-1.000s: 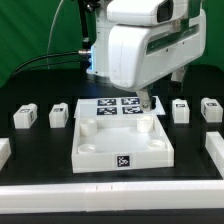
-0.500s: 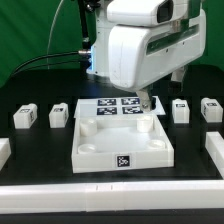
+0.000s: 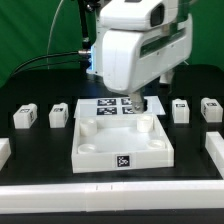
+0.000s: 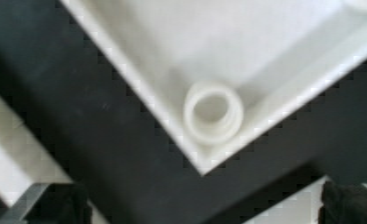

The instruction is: Assemble one leg

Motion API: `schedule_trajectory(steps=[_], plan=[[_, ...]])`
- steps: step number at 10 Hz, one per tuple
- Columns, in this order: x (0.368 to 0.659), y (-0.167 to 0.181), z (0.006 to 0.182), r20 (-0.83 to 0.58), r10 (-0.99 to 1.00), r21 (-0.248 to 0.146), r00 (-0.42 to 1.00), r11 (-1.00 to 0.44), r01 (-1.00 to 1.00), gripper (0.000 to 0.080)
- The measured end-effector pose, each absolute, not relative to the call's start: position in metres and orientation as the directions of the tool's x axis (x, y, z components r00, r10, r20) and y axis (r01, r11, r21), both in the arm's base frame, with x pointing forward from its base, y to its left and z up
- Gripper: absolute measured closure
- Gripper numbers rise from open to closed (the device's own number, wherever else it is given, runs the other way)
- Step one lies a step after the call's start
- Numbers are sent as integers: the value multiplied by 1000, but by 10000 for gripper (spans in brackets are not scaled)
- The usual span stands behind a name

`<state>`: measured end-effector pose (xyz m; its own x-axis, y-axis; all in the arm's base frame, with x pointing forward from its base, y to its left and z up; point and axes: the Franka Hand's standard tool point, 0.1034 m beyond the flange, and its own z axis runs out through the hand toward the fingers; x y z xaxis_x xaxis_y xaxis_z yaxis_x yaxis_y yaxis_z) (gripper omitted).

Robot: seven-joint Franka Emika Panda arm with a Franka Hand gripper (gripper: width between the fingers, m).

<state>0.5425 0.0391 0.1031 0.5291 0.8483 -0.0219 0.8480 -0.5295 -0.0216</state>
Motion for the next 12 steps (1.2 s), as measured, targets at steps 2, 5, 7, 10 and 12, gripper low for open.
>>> schedule_trajectory(steps=[2, 5, 7, 10, 12], plan=[[511, 27, 94, -30, 926, -46, 377, -378, 924, 150], [480, 10, 83, -33, 964, -82, 263, -265, 961, 150], [480, 10, 81, -34, 964, -85, 263, -265, 960, 150], [474, 6, 75, -18, 988, -77, 151, -152, 985, 150], [446, 6, 61, -4, 1000, -67, 25, -25, 997, 150]])
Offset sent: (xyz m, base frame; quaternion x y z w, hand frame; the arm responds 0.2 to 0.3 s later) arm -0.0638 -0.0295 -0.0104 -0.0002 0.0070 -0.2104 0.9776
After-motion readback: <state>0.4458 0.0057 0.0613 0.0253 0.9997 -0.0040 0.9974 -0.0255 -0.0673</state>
